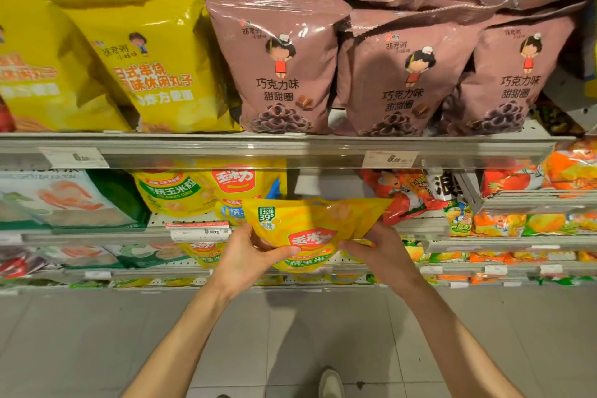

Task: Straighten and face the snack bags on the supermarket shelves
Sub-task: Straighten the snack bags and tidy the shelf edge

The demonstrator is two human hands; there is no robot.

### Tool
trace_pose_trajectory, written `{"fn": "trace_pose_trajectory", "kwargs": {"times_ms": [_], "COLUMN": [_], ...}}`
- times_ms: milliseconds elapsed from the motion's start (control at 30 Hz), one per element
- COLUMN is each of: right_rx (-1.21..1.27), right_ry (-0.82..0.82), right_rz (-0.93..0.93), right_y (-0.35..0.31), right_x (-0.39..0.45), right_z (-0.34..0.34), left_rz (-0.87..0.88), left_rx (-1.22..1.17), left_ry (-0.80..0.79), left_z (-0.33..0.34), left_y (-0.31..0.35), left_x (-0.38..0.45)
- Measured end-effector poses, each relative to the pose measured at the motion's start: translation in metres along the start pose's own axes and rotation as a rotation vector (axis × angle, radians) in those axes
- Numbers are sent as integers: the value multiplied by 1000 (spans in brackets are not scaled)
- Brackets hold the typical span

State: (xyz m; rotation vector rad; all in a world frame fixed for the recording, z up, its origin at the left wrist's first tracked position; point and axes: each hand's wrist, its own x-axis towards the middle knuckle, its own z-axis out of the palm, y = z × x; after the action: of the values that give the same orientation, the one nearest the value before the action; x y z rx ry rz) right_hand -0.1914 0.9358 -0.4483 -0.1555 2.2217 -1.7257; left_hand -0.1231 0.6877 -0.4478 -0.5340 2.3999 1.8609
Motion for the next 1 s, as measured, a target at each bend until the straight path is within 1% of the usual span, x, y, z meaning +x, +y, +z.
{"fn": "trace_pose_trajectory", "kwargs": {"times_ms": [200,367,533,833,1000], "right_rx": [-3,-25,-22,130,113], "right_ry": [-55,-97,71,66,121], "right_rz": [-23,4,-11,112,188], "right_y": [-20,-27,-27,-13,-4], "right_x": [6,24,58,104,111], "right_z": [53,86,105,137,141], "left_rz": [-21,-31,-37,-7,12], "left_rx": [-44,-85,-77,-134,-119], "left_ry": [107,175,222,298,270], "left_z": [-51,-94,-124,-139,-135], "left_y": [-8,-16,-20,-16,-9], "left_x": [-8,-15,-17,-18,-12]}}
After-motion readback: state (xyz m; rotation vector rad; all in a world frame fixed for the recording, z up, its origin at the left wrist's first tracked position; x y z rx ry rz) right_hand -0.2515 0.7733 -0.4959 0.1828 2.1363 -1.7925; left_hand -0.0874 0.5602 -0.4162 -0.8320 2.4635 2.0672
